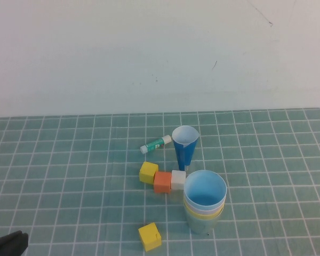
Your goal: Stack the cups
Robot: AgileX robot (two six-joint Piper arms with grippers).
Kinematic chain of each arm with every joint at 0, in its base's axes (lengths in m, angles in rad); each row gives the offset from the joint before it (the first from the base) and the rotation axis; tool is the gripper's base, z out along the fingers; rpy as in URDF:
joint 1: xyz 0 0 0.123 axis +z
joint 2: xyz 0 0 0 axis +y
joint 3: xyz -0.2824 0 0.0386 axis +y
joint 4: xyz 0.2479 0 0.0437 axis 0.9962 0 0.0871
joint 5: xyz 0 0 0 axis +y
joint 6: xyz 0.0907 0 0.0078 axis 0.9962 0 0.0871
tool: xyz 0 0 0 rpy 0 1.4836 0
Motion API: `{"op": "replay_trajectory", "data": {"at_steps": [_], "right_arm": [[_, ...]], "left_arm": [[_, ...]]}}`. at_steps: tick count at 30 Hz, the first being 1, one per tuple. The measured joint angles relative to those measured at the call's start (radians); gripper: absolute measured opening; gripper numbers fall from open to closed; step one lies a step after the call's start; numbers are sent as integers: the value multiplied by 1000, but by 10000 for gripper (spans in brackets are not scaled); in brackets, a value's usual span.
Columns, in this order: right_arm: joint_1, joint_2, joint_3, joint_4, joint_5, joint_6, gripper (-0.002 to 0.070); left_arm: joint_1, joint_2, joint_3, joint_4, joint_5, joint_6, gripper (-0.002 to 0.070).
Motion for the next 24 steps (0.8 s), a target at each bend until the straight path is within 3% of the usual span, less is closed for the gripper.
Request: {"op": "replay_trajectory", "data": {"at_steps": [19, 24], "right_arm": [[0, 0, 0, -5, 0, 0, -1], [0, 0, 0, -9, 0, 0, -1]], "left_arm": [[0, -1, 13, 0, -14, 0, -2], [64, -42, 124, -2, -140, 31, -2]]}}
